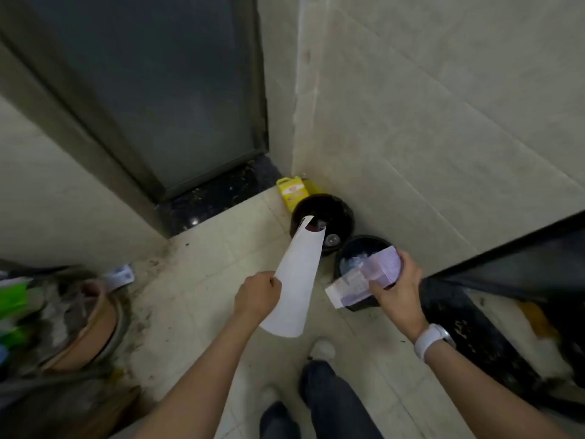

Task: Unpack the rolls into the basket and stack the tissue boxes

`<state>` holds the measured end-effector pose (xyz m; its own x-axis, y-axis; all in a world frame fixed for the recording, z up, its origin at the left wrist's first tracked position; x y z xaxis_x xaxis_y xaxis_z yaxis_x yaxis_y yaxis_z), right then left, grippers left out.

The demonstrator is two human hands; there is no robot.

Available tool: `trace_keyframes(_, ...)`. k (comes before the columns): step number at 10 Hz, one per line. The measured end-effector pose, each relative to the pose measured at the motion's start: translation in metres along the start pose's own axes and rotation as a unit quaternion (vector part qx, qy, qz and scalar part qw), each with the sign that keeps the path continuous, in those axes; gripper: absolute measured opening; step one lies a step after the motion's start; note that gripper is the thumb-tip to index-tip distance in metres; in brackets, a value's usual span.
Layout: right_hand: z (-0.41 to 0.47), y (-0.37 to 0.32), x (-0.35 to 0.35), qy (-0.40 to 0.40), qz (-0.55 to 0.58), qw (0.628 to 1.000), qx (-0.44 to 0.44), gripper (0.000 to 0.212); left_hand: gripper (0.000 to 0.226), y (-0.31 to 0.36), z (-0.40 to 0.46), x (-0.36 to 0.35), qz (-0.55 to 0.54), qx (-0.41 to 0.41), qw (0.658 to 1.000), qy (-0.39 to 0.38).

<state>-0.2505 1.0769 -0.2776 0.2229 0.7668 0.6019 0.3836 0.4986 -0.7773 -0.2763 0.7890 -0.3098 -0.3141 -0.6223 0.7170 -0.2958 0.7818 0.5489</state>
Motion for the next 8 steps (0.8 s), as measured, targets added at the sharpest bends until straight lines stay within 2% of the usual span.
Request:
trace_keyframes(1, 0.044, 0.055, 0.021, 0.066, -0.026, 0.994, -0.081, 0.082, 0.044, 0.044, 0.061, -0.062, 0.011, -0.026, 0.996, -0.08)
trace_keyframes(2, 0.093, 0.114, 0.02, 0.102, -0.095, 0.98, -0.141, 0.082, 0.043, 0.071, 0.119, -0.136, 0.032, -0.034, 0.989, -0.142)
trace_keyframes(3, 0.14, 0.178, -0.012, 0.072, -0.123, 0.975, -0.173, 0.073, 0.037, 0.077, 0.175, -0.219, 0.047, -0.031, 0.974, -0.218)
trace_keyframes(5, 0.213, 0.294, -0.075, 0.055, -0.13, 0.962, -0.233, 0.072, 0.026, 0.069, 0.278, -0.348, 0.147, -0.065, 0.947, -0.279)
trace_keyframes(6, 0.238, 0.346, -0.11, -0.003, -0.189, 0.95, -0.25, 0.076, 0.027, 0.066, 0.317, -0.406, 0.184, -0.09, 0.928, -0.312)
trace_keyframes(7, 0.251, 0.382, -0.143, -0.062, -0.176, 0.944, -0.271, 0.08, 0.034, 0.063, 0.337, -0.447, 0.159, -0.09, 0.914, -0.363)
trace_keyframes(8, 0.259, 0.392, -0.152, -0.079, -0.159, 0.945, -0.276, 0.07, 0.053, 0.064, 0.346, -0.458, 0.132, -0.083, 0.915, -0.373)
Point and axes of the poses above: each hand's wrist, its own z-axis towards the middle knuckle, its own x-axis out of the back of the hand, y = z × x, the point moved 10 cm from there along z, towards the middle knuckle, and after that the axes turned 2 degrees about y, right-handed, at the moved point
